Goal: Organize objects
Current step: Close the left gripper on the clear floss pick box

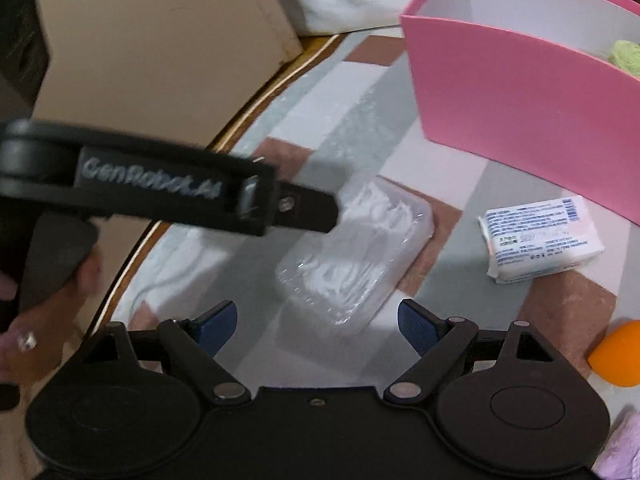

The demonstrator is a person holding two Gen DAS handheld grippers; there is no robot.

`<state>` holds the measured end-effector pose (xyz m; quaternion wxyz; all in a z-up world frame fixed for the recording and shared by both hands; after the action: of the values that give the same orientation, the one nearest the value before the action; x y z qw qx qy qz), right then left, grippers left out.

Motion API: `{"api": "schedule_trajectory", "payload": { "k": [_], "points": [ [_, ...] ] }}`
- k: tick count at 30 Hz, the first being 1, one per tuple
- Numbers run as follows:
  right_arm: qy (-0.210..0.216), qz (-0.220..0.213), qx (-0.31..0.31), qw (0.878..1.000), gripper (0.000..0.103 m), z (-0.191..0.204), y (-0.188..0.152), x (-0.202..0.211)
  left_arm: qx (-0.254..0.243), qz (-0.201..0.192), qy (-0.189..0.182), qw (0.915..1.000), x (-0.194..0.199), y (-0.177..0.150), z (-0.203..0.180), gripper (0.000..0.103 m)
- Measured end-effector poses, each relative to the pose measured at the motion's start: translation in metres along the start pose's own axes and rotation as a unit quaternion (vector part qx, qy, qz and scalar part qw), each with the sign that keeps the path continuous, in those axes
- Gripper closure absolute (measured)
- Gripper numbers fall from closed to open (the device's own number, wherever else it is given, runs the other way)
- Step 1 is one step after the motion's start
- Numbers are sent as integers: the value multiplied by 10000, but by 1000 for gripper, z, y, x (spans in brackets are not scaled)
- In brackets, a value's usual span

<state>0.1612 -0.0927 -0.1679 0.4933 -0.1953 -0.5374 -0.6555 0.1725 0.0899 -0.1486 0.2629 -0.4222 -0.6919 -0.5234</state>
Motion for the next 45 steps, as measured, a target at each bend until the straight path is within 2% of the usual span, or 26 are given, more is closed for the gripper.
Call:
{"api": "schedule_trajectory", "payload": {
  "k": [5,9,10,12,13,15,17,20,23,25,27,28,30,32,34,39,43,45],
  "points": [
    [-77,-144,181,9997,13,5,-2,-7,302,16,-181,9994,-11,-3,12,44],
    [-343,-268,540,9976,13,11,-3,-14,460,-9,-261,9986,-21,-3,17,46],
    [-375,-295,599,9971,13,11,-4,-15,478,3,-299,9984,-22,-4,17,50],
    [-413,-345,655,9964,13,12,-5,-14,650,131,-478,9967,-27,-6,18,57],
    [-430,-373,656,9962,13,12,-6,-12,782,278,-622,9946,-30,-7,19,67],
    [-450,-389,618,9963,13,10,-7,-11,1057,542,-916,9887,-30,-12,20,71],
    [-422,-382,527,9970,12,6,-7,-10,1123,673,-1048,9858,-29,-19,18,77],
    [-391,-374,315,9980,12,-1,-10,-6,1349,804,-1084,9816,-32,-27,18,77],
    [-380,-337,123,9986,13,-9,-15,-6,1529,740,-1043,9799,-32,-28,18,77],
    [-447,-379,216,9980,13,-9,-18,-7,1651,656,-1018,9788,-31,-32,19,76],
    [-572,-328,484,9967,23,-5,-20,-7,1747,631,-999,9775,-30,-37,21,73],
    [-686,-305,629,9952,32,-3,-21,-6,1777,649,-1027,9766,-31,-40,20,71],
    [-681,-281,731,9946,35,-5,-22,-2,1763,684,-1077,9760,-33,-42,15,69],
    [-625,-337,662,9953,35,-9,-23,-1,1640,634,-1003,9793,-35,-43,8,61],
    [-639,-387,754,9944,34,-8,-25,0,1542,550,-886,9825,-35,-43,2,58],
    [-584,-509,532,9956,35,-14,-25,2,1293,203,-632,9894,-20,-45,-13,72],
    [-728,-618,380,9947,36,-10,-28,14,1016,55,-577,9931,-3,-47,-26,72],
    [-656,-635,327,9953,36,-10,-28,21,893,-69,-563,9944,9,-49,-32,72]
  ]
}}
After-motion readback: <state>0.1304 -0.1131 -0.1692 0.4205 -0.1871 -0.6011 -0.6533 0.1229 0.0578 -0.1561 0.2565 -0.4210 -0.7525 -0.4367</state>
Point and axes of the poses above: each gripper's, at about its wrist camera, not at the fingertips, and x roughly against the way its jaws point, z to its left, y to its top, the point moved 1 cm from there along -x, roughly the way its jaws point, and after that the axes turned 6 degrees about -z, right-handed, at the moved point
